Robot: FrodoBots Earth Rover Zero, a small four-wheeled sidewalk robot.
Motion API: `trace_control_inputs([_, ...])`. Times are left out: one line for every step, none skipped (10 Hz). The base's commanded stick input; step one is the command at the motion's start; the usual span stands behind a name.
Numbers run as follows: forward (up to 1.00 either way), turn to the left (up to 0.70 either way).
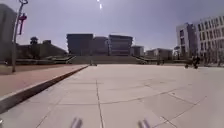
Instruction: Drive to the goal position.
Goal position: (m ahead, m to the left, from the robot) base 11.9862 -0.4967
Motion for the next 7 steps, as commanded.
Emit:
trace_control_inputs([1.0,0.0])
trace_control_inputs([1.0,0.0])
trace_control_inputs([1.0,0.0])
trace_control_inputs([1.0,0.0])
trace_control_inputs([1.0,0.0])
trace_control_inputs([1.0,0.0])
trace_control_inputs([1.0,0.0])
